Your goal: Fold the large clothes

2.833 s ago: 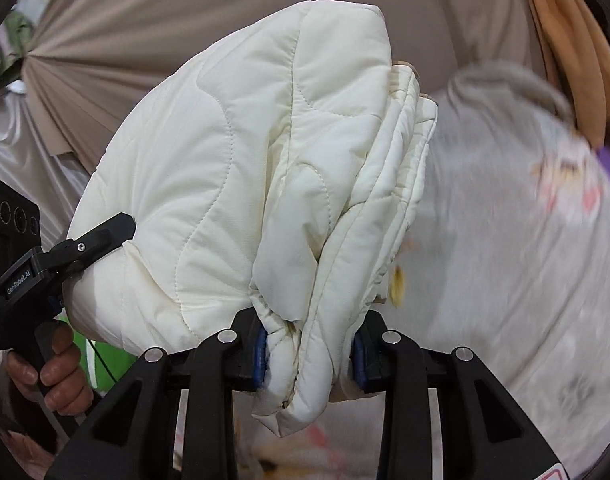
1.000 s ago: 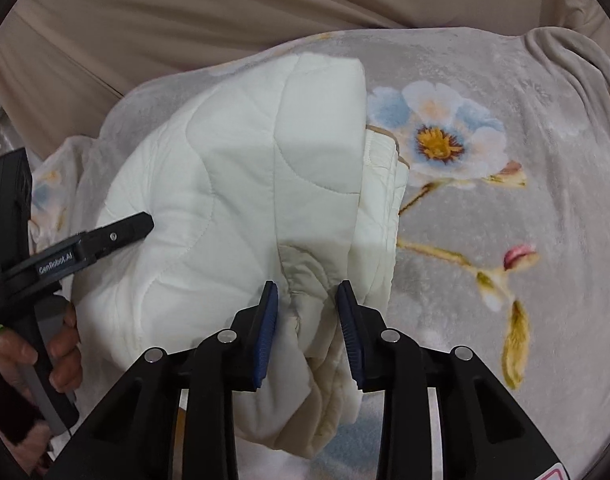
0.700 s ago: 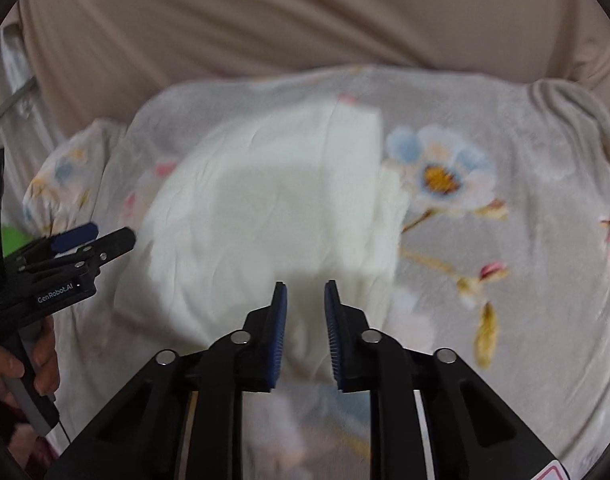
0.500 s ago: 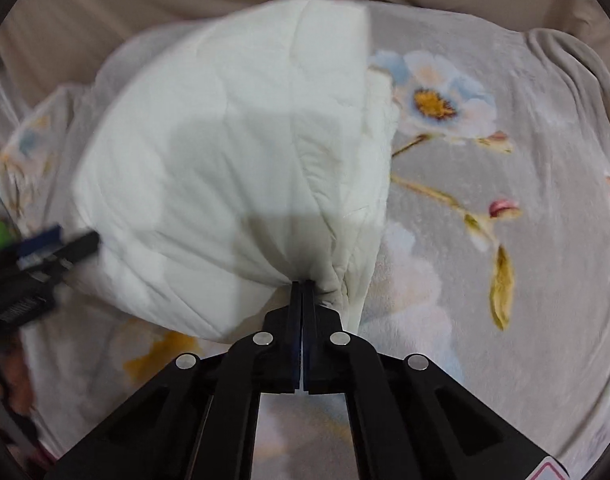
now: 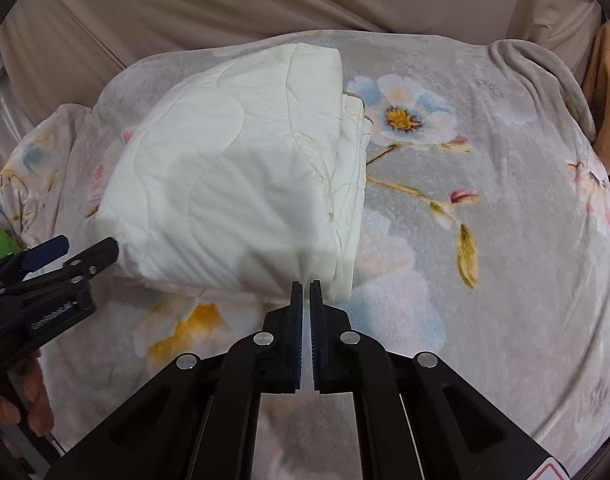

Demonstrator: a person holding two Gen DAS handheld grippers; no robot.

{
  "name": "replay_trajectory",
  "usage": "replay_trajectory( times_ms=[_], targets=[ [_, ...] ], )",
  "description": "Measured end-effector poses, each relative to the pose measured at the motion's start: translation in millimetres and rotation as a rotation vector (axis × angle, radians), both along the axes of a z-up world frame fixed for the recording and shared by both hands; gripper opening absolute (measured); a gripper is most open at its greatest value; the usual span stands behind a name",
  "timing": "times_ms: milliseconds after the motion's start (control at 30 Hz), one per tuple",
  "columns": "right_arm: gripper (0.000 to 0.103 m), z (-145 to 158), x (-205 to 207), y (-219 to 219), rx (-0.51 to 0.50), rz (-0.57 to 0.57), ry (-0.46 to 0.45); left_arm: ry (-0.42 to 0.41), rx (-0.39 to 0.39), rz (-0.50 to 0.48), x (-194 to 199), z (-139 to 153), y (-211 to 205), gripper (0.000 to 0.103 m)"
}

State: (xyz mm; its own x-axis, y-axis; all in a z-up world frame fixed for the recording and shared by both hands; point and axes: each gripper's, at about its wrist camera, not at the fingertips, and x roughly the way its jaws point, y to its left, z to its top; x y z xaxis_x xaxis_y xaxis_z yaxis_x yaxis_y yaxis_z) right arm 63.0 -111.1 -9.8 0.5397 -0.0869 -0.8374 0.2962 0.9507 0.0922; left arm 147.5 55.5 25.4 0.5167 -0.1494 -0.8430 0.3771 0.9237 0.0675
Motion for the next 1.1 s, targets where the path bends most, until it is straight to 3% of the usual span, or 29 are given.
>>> replay_trajectory(
  times_ms=[233, 400, 600, 1100],
  targets=[
    [0.011, -5, -25, 7, -0.006, -0.024, -0.001, 0.001, 0.006, 0.045, -23, -7, -5, 0.078],
    [0.019, -14, -38, 13, -0.050, -0.026, 0.004, -0.002, 0.036, 0.021, -45, -22, -17, 0.078],
    [0.021, -21, -51, 17, -0.096, -0.024, 0.011, 0.008, 0.053, 0.023, -65, -31, -25, 0.078],
    [0.029, -35, -65, 16, -0.102, -0.028, 0.019, 0.005, 0.084, 0.022, -88, -40, -40, 0.078]
  ],
)
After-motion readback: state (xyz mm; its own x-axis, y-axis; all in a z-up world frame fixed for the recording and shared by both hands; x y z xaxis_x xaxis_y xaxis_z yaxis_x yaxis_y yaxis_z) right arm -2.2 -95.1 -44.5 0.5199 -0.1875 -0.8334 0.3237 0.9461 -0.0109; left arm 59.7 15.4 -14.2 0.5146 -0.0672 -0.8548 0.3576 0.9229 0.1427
